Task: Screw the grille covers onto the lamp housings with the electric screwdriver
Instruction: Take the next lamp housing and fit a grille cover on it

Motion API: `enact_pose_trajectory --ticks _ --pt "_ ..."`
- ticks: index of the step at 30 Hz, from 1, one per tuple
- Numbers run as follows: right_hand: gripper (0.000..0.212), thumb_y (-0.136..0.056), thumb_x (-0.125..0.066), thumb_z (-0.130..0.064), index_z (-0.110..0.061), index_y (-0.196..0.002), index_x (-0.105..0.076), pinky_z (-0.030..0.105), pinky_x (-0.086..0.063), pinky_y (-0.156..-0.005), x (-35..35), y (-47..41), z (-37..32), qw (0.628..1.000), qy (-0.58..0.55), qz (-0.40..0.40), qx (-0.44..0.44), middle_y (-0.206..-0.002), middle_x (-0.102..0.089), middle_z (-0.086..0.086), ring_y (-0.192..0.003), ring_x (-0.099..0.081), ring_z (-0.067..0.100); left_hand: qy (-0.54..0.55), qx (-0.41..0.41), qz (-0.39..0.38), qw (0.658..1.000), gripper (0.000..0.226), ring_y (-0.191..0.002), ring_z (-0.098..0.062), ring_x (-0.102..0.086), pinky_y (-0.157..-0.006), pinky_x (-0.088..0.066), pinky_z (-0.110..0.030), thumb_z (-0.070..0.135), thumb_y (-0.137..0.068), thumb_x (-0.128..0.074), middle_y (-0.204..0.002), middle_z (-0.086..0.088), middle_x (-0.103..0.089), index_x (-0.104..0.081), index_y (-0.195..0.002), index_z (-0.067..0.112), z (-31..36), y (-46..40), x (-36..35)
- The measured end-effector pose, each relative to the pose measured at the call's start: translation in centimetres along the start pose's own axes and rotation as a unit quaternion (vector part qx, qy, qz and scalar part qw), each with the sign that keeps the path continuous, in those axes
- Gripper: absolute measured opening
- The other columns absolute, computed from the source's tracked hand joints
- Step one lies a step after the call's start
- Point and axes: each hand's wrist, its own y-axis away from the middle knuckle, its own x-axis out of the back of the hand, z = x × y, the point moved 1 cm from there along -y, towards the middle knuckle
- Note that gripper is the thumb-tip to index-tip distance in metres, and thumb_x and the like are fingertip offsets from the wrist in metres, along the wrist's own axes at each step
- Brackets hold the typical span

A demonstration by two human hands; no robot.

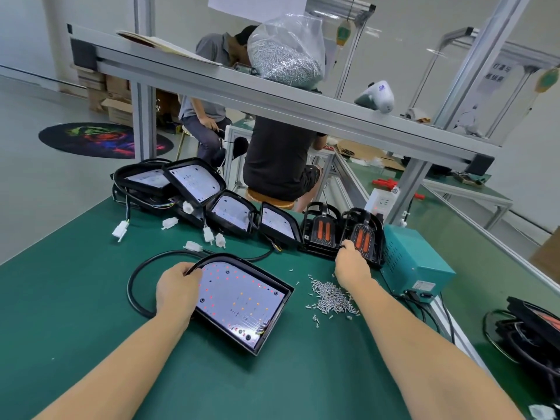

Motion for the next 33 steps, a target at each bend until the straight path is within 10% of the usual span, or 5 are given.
enact_pose_trajectory --ticks 7,14,24,33 --pt "0.023 -0.103 -0.038 -0.008 0.003 -0.122 -0.048 0.034 -0.037 -0.068 1.7 1.3 0.6 0.985 -0.078 0.150 0.025 -0.135 -0.047 0.011 -0.077 -0.047 0.025 0.022 -0.007 -0.030 0.999 0.021 -0.054 -0.018 -0.035 -0.051 -0.027 -0.027 0.020 -0.088 -0.055 -0.059 0.002 -0.044 -0.052 -0.068 0.012 0.0 0.0 0.0" --pt "0.014 -0.077 -0.063 0.020 0.008 -0.085 -0.062 0.030 -0.049 -0.072 4.6 7.9 -4.1 0.907 -0.092 0.296 0.286 -0.106 -0.062 0.019 -0.073 -0.065 0.030 0.118 0.085 -0.082 0.986 0.047 -0.079 -0.021 -0.048 -0.076 -0.039 -0.036 0.054 -0.094 -0.038 -0.088 -0.010 -0.055 -0.056 -0.089 0.011 0.7 -0.4 0.3" --pt "0.013 -0.094 -0.052 -0.004 0.002 -0.099 -0.063 0.027 -0.051 -0.085 1.6 16.6 -8.2 0.876 -0.133 0.162 0.434 -0.125 -0.061 0.010 -0.100 -0.064 0.024 0.202 0.139 -0.095 0.965 0.075 -0.118 -0.034 -0.055 -0.107 -0.038 -0.047 0.068 -0.090 -0.033 -0.125 -0.014 -0.061 -0.059 -0.125 0.008 0.8 -0.8 1.1" --pt "0.027 -0.095 -0.045 -0.020 -0.015 -0.080 -0.067 0.026 -0.042 -0.075 1.9 19.8 -8.4 0.862 -0.057 0.190 0.466 -0.107 -0.067 -0.007 -0.083 -0.062 0.017 0.180 0.117 -0.126 0.969 0.032 -0.084 -0.024 -0.063 -0.083 -0.048 -0.034 0.038 -0.092 -0.055 -0.088 -0.008 -0.069 -0.067 -0.098 0.009 0.7 -0.8 1.0"
